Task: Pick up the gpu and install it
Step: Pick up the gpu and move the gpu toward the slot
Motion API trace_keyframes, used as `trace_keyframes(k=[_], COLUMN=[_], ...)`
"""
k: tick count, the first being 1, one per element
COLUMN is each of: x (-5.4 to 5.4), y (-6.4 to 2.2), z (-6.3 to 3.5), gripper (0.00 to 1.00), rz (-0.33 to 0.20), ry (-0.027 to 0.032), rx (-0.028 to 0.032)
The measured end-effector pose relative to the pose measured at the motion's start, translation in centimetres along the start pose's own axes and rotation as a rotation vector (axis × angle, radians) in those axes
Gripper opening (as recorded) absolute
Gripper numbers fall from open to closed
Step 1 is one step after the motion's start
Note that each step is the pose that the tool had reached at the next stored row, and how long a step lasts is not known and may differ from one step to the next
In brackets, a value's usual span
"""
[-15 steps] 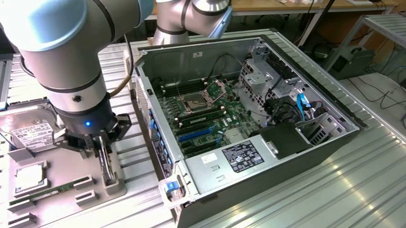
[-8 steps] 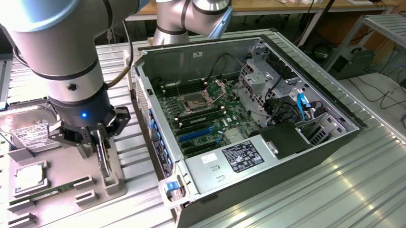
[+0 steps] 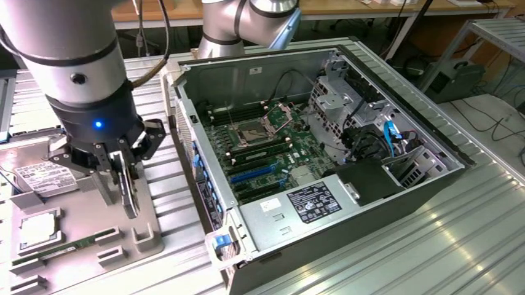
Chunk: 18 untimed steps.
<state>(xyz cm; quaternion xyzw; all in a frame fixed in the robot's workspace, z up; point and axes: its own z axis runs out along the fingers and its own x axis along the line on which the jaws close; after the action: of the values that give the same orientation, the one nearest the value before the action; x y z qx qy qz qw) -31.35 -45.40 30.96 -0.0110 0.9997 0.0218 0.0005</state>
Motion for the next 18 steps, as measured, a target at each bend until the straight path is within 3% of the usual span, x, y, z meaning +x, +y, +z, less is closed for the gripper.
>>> trace_keyframes(k=[18], x=[0.0], y=[0.32], z=[-7.23], gripper=[0.28], rz=[0.0], ry=[0.0], rx=[0.0])
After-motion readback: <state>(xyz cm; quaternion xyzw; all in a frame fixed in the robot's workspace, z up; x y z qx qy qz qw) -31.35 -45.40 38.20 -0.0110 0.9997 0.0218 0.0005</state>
